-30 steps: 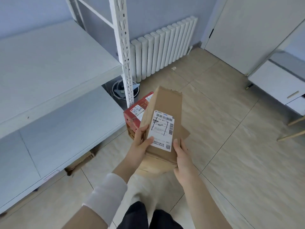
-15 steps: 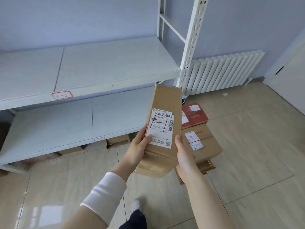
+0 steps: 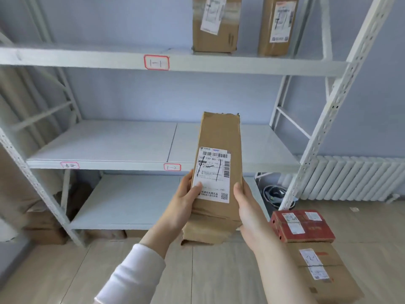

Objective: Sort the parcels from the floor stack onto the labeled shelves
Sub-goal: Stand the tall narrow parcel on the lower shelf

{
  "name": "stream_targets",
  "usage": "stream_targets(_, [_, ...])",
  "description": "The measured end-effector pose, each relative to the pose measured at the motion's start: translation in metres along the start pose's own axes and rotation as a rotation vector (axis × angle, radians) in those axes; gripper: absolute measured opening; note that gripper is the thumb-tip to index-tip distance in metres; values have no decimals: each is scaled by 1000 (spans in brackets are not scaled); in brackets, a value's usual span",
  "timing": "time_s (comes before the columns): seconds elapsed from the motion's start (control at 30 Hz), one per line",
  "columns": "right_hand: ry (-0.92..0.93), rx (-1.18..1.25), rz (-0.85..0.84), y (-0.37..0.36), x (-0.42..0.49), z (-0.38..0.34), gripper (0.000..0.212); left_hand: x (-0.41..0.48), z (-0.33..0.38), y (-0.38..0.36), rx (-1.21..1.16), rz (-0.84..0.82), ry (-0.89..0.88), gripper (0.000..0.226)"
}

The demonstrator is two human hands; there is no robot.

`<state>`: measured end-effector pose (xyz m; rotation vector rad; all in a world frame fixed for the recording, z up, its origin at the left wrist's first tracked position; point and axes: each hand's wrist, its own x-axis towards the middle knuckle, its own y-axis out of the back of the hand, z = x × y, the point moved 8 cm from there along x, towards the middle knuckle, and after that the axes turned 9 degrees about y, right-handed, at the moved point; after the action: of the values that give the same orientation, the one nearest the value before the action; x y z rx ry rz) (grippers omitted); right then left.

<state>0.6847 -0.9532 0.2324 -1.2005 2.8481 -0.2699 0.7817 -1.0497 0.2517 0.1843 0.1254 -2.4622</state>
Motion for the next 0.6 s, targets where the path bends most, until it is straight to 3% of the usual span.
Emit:
stream_targets(0.23, [191, -29, -128, -111, 8, -73, 38, -26, 78, 92, -28, 69, -171, 35])
stream_targets(0.6, [441, 5, -292, -219, 44, -191, 36, -43, 212, 171, -91, 142, -464, 36])
